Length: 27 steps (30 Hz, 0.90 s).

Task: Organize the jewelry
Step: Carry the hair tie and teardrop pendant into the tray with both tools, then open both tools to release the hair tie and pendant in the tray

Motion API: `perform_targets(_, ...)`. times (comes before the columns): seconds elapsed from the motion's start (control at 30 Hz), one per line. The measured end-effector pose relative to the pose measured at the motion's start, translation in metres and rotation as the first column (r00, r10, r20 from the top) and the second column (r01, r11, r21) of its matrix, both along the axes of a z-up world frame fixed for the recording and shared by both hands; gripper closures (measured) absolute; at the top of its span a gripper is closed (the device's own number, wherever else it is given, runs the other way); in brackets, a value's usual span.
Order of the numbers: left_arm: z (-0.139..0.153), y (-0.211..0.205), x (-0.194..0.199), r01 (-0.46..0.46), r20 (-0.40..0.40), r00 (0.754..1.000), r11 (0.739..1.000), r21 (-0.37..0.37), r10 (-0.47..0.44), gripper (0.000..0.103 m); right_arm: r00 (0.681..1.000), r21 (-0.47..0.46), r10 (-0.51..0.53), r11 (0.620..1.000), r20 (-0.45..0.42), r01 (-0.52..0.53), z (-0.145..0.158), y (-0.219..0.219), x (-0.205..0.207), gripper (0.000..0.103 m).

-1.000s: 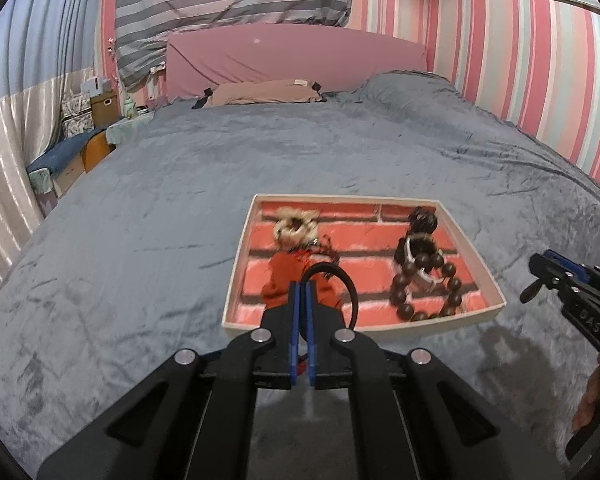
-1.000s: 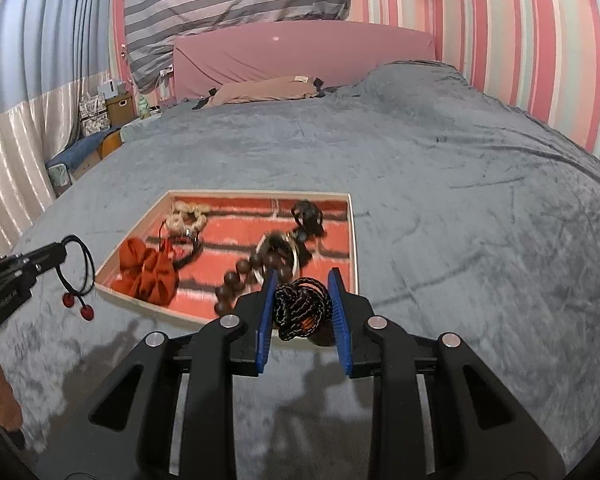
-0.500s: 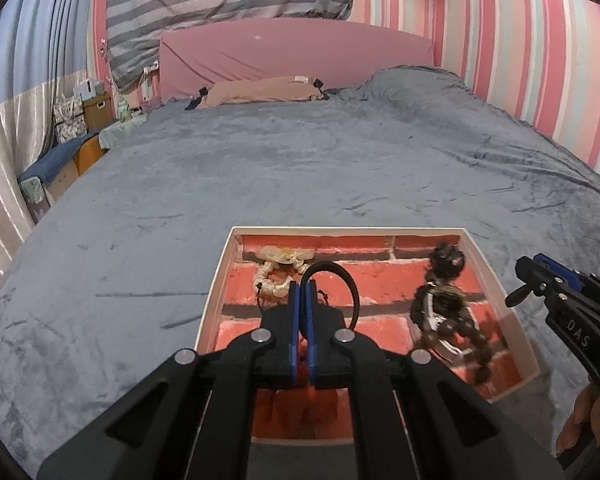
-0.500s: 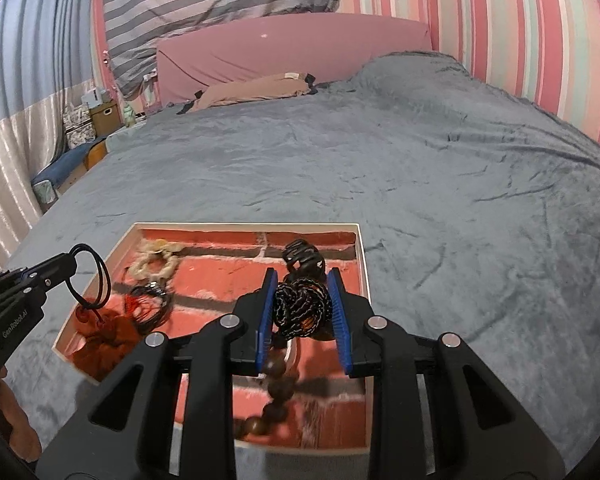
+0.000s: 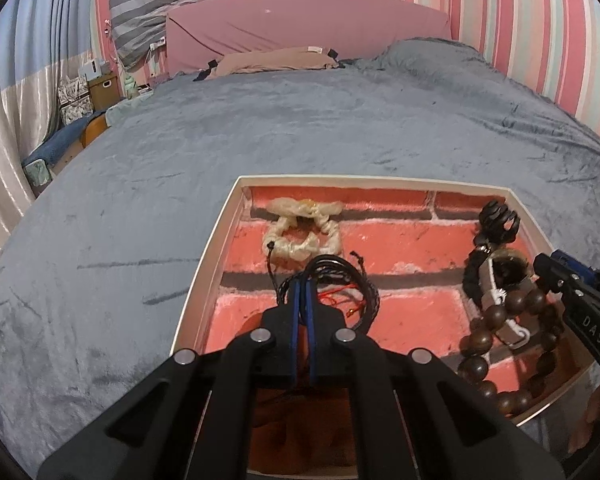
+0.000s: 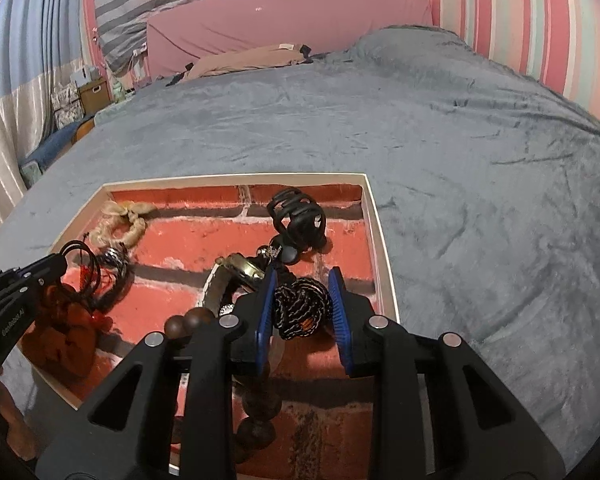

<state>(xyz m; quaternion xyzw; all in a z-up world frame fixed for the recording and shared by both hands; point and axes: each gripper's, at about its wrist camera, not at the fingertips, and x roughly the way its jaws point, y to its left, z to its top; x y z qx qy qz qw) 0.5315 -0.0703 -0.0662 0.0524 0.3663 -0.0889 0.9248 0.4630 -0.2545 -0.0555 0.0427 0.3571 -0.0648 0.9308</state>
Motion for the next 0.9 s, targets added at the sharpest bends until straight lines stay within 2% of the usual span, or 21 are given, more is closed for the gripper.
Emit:
perform_targets(0.27,-0.008,0.001,-0.001,0.002,-0.005,1.000,1.000,0.019,-0.002,0.098,1.000,-0.034,0.000,0.999,-0.010,-0.001,-0.006,0.006,0.000,0.070)
perform_targets(0.5,-0.012,0.009,-0.003,-0.001,-0.014,1.000,1.000,0.011,0.002,0.096,1.000,-0.014,-0.019,1.000,-0.011,0.019,-0.009,0.000,-0.003,0.057)
perform_targets(0.57,-0.012,0.011,-0.004,-0.001,-0.016,1.000,1.000,0.009,0.001,0.089,1.000,-0.010,-0.022,1.000,-0.013,0.022,-0.009,-0.001,-0.005,0.054)
perform_targets(0.6,-0.011,0.011,-0.004,-0.001,-0.014,1.000,1.000,0.006,0.001,0.075,1.000,-0.011,-0.026,1.000,-0.015,0.026,-0.008,-0.002,-0.006,0.051)
perform_targets(0.63,-0.009,0.012,-0.006,-0.003,-0.005,1.000,1.000,0.003,0.003,0.054,1.000,-0.014,-0.027,1.000,-0.015,0.026,-0.008,-0.003,-0.006,0.048)
perform_targets(0.67,-0.006,0.012,-0.010,-0.012,0.018,1.000,1.000,0.007,0.012,0.047,1.000,-0.017,-0.025,1.000,-0.014,0.025,-0.007,-0.003,-0.008,0.047)
perform_targets(0.7,-0.003,0.011,-0.012,-0.015,0.035,0.999,1.000,0.010,0.014,0.043,1.000,-0.022,-0.025,0.999,-0.014,0.025,-0.007,-0.004,-0.009,0.042)
perform_targets(0.8,0.005,0.010,-0.016,-0.002,0.034,0.999,1.000,-0.002,0.002,0.043,1.000,-0.019,-0.023,1.000,-0.017,0.023,-0.004,-0.006,-0.012,0.028)
perform_targets(0.9,0.015,0.012,-0.022,-0.006,0.043,0.999,1.000,-0.004,0.006,0.039,1.000,-0.016,-0.024,1.000,-0.019,0.024,0.000,-0.008,-0.017,0.021)
